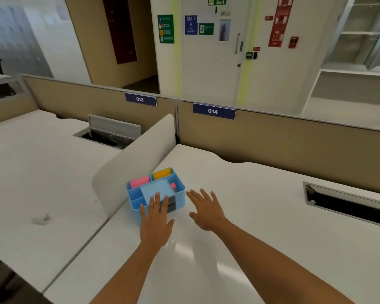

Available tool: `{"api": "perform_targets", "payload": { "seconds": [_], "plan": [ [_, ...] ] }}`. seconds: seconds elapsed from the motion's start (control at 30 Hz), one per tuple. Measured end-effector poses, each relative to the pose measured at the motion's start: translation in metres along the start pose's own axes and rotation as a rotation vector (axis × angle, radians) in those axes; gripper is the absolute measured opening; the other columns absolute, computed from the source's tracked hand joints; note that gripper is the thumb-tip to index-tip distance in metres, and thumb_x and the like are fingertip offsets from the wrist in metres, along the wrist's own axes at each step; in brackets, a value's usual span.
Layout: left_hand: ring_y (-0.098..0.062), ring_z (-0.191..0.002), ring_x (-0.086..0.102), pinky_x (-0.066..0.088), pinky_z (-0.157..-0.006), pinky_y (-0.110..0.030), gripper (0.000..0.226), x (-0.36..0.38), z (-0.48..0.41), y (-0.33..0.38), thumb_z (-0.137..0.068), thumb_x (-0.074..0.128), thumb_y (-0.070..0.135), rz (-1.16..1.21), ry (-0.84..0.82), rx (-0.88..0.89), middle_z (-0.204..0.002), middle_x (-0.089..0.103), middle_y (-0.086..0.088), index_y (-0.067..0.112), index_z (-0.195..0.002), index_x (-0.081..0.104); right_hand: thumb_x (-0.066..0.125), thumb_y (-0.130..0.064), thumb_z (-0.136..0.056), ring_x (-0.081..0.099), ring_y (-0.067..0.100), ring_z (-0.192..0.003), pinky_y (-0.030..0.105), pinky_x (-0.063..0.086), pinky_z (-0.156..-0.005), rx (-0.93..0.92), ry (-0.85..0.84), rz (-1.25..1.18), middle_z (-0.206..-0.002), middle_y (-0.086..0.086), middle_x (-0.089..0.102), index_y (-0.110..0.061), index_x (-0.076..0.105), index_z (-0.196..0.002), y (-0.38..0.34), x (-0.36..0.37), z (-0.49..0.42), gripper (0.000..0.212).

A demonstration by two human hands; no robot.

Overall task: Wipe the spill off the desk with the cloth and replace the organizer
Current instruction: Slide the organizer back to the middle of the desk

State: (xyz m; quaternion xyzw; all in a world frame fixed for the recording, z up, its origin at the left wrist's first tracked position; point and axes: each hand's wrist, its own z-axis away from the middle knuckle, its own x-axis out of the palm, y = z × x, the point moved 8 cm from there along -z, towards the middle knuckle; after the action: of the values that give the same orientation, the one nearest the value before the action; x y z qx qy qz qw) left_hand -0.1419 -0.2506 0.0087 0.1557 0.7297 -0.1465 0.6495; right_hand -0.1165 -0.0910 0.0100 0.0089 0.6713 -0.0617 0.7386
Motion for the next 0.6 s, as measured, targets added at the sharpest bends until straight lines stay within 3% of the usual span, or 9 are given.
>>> {"api": "perform_targets", "payload": {
  "seconds": [0.17, 0.27, 0.43, 0.6],
  "plan": [
    [-0.031, -0.150, -0.001, -0.001, -0.118, -0.053, 0.081, 0.013, -0.001, -0.028, -0.095, 0.040, 0.055, 0.017, -0.012, -0.012, -0.161, -0.004, -0.018, 0.029, -0.150, -0.013, 0.044, -0.045, -0.100, 0.002, 0.022, -0.151, 0.047, 0.004, -0.121, -0.005, 0.012, -0.071, -0.165, -0.005, 0.005, -0.029, 0.004, -0.155, -0.027, -0.004, -0.022, 0.071],
    [-0.031, -0.148, 0.013, 0.003, -0.119, -0.051, 0.078, 0.013, -0.006, -0.034, -0.097, 0.041, 0.050, 0.001, -0.002, 0.004, -0.161, 0.004, -0.018, 0.031, -0.150, -0.013, 0.046, -0.044, -0.100, 0.004, 0.023, -0.151, 0.048, 0.005, -0.121, -0.015, -0.015, -0.042, -0.165, -0.004, 0.005, -0.031, 0.003, -0.155, -0.039, 0.002, -0.031, 0.071],
    [-0.026, -0.121, 0.048, 0.035, -0.109, -0.036, 0.075, 0.009, -0.019, -0.053, -0.099, 0.049, 0.024, 0.035, 0.013, -0.042, -0.158, 0.020, -0.015, 0.029, -0.152, -0.003, 0.052, -0.034, -0.098, 0.032, 0.026, -0.140, 0.043, 0.027, -0.112, -0.021, 0.049, -0.064, -0.161, -0.002, 0.020, -0.039, 0.014, -0.152, -0.039, 0.004, -0.036, 0.066],
    [-0.021, -0.118, 0.050, 0.039, -0.104, -0.030, 0.071, 0.008, -0.033, -0.060, -0.097, 0.054, 0.027, 0.019, -0.030, 0.004, -0.148, 0.037, -0.010, 0.025, -0.153, 0.010, 0.048, -0.030, -0.101, 0.044, 0.023, -0.124, 0.038, 0.039, -0.100, -0.080, 0.124, -0.054, -0.150, 0.001, 0.038, -0.044, 0.024, -0.148, -0.039, 0.003, -0.035, 0.054]
  ]
}}
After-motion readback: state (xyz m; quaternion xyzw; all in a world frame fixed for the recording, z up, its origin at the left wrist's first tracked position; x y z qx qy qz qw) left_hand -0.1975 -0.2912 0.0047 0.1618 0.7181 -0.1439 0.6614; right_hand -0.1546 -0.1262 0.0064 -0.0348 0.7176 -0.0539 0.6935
